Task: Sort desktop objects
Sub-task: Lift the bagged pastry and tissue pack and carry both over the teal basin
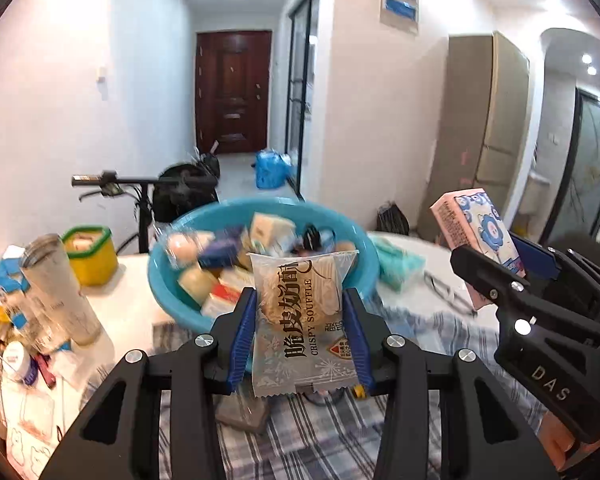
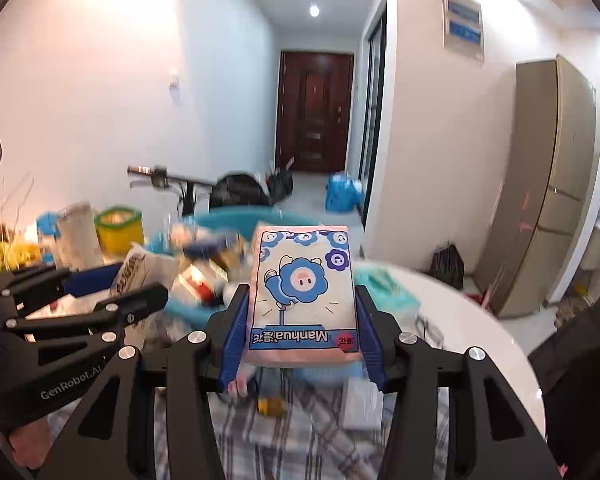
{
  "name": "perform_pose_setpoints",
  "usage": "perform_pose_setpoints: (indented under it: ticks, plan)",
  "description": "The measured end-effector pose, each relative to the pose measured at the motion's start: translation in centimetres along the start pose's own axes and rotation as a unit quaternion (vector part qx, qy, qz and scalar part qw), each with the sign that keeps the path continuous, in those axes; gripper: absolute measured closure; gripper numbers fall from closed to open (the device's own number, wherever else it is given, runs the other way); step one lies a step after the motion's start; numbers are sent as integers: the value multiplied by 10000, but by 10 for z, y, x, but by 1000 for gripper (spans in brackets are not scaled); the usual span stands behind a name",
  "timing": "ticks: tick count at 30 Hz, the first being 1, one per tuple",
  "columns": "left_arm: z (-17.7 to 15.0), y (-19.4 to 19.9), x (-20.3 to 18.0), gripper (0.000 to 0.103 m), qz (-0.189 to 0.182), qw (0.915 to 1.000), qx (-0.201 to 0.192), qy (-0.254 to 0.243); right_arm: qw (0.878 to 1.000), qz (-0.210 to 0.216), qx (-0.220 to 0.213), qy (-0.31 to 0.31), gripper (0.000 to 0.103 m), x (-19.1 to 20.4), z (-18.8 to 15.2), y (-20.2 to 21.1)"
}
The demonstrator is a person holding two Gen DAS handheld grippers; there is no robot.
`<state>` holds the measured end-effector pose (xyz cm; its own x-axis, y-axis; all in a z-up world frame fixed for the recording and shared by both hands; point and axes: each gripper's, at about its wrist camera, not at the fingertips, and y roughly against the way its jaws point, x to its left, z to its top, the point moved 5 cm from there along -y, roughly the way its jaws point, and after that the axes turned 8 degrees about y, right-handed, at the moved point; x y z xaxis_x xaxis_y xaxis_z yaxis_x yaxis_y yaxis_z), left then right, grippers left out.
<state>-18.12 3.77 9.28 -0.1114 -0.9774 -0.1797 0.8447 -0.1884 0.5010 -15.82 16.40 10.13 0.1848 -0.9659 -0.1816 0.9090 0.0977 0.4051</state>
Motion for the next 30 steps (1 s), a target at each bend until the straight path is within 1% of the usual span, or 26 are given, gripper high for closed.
perform_pose_setpoints:
  ticks: [2, 7, 9, 12, 15, 17, 18, 21, 26, 30]
  plan:
    - [12, 8, 1, 58, 31, 9998, -196, 36, 9999, 15, -167, -12, 54, 4, 16, 2]
    - [41, 29, 1, 58, 296, 9966, -764, -102, 9985, 62, -540, 89, 54, 21, 47, 7]
    - [53, 39, 3, 58, 362, 9941, -1022, -52, 9975, 62, -702, 62, 54, 24, 58, 11]
    - [68, 48, 9, 58, 360, 9918, -1224, 89, 9956, 76, -931, 7, 54, 24, 76, 16]
    - [82, 54, 13, 58, 365, 9900, -1359, 114, 9933, 109, -1148, -78, 54, 22, 92, 21]
    - [89, 57, 10, 58, 373, 9891, -1416, -123, 9918, 72, -1270, -121, 54, 21, 100, 22]
    - [92, 59, 10, 58, 411, 9871, -1534, -227, 9909, 43, -1337, -137, 54, 20, 104, 23]
    - [100, 58, 14, 58, 555, 9847, -1641, -208, 9895, -121, -1442, 35, 54, 23, 111, 17]
    - [112, 48, 19, 58, 586, 9839, -1682, -116, 9896, -97, -1433, 26, 54, 16, 119, 2]
    - [121, 44, 22, 58, 533, 9826, -1779, -14, 9876, -248, -1550, -22, 54, 6, 126, -1]
